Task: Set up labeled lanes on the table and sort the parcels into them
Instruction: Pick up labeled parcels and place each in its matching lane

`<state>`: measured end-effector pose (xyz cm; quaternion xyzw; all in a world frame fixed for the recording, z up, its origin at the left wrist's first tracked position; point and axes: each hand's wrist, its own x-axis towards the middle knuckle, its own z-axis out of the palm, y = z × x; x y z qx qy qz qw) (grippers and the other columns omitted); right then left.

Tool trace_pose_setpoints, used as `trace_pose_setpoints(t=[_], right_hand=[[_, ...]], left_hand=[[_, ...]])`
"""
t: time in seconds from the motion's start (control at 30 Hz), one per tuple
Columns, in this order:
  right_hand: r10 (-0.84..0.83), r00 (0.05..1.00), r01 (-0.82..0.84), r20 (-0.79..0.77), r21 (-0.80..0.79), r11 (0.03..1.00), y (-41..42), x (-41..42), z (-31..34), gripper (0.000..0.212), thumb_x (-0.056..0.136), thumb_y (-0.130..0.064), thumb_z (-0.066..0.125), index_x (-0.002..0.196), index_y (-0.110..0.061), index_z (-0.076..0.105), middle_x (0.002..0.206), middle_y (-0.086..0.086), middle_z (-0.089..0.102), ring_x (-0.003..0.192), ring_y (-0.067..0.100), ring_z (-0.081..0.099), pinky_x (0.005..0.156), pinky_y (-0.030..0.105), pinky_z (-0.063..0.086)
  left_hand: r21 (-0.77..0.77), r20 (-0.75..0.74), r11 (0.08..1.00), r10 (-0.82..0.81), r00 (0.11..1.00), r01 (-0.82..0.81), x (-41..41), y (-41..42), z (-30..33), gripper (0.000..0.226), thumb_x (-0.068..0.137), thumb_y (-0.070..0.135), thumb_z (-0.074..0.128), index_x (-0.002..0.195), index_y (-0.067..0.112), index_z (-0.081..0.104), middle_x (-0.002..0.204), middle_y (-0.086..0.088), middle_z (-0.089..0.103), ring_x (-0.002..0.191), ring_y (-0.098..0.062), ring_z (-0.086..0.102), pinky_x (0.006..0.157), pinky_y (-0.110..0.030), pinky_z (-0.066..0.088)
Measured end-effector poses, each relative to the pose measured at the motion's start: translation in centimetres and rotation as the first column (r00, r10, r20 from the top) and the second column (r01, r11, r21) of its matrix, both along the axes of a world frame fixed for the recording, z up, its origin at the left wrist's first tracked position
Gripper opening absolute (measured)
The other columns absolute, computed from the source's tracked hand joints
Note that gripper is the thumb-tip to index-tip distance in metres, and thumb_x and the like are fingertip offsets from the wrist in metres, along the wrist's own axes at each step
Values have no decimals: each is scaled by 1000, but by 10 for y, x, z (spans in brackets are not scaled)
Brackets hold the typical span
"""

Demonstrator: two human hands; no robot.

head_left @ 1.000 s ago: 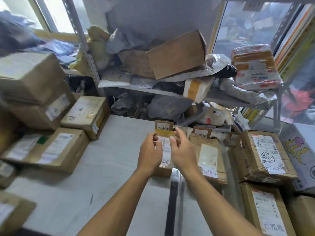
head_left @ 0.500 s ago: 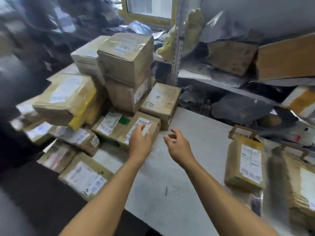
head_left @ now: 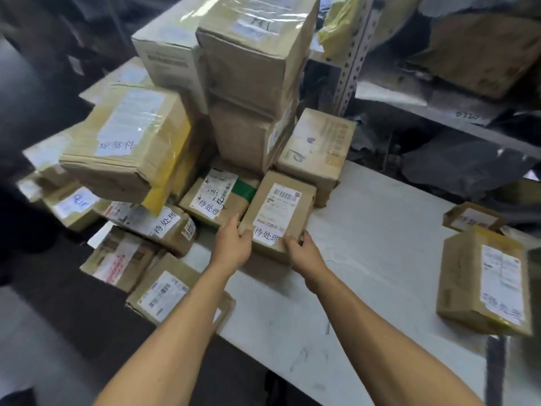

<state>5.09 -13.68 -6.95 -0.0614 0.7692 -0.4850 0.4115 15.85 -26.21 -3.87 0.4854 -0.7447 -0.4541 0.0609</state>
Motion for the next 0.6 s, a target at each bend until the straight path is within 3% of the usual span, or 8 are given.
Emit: trace_pose_setpoints(t=[0.07, 0.13, 0.23, 0.33, 0.4, 0.47, 0.6], right_hand=[[-49, 999, 49, 5, -7, 999, 9, -1, -2, 57, 96, -47, 56, 145, -22, 39, 136, -3, 57, 119, 20, 57, 103, 42, 48], [-88, 996, 87, 11, 36, 996, 22, -3, -2, 56, 94, -52, 55, 137, -21, 39, 128, -2, 58, 112, 19, 58, 90, 34, 49], [-90, 996, 87, 18, 137, 987, 44, -7, -1, 52, 92, -61, 52, 121, -20, 39, 121, 2, 61, 101, 17, 61, 75, 33, 48], [-68, 997, 63, 25, 149, 987, 62, -8, -1, 69, 92, -60, 53, 143, -18, 31, 135, 3, 54, 116, 24, 58, 96, 42, 50], [-29, 997, 24, 68, 83, 996, 67, -5, 0, 70, 96, -54, 52, 152, -22, 26, 144, -2, 49, 125, 24, 56, 105, 45, 46], [6, 996, -8, 91, 22, 1000, 71, -1, 0, 51, 100, -45, 50, 146, -26, 38, 141, -4, 56, 120, 20, 59, 105, 45, 48], [-23, 995, 27, 93, -35, 999, 90, 3, 5, 40, 102, -37, 49, 140, -25, 48, 131, -3, 64, 113, 18, 63, 100, 42, 51]], left_hand=[[38, -15, 998, -49, 999, 50, -2, 2, -2, 40, 99, 27, 50, 136, 10, 53, 133, -15, 55, 123, -33, 52, 104, -41, 43], [66, -24, 993, -94, 995, 95, -1, 12, -7, 32, 98, 25, 49, 123, 12, 62, 119, -10, 63, 108, -28, 59, 90, -35, 48], [79, -20, 996, -40, 999, 41, 1, 27, -14, 20, 96, 27, 51, 107, 14, 64, 101, 0, 67, 92, -18, 61, 65, -25, 41], [147, -12, 989, 8, 1000, -7, -3, 38, -19, 19, 96, 36, 53, 100, 19, 49, 99, 2, 65, 82, -6, 60, 56, -18, 43], [212, -26, 977, 7, 1000, -2, -9, 46, -19, 28, 96, 36, 53, 115, 17, 45, 110, 2, 64, 91, -12, 64, 72, -27, 54], [216, -32, 975, -37, 999, 43, -12, 53, -21, 36, 98, 34, 52, 129, 18, 44, 119, 0, 63, 105, -21, 63, 92, -39, 52], [231, -92, 970, -59, 994, 79, -12, 67, -20, 30, 98, 29, 52, 127, 21, 55, 119, -1, 69, 104, -21, 66, 94, -46, 53]])
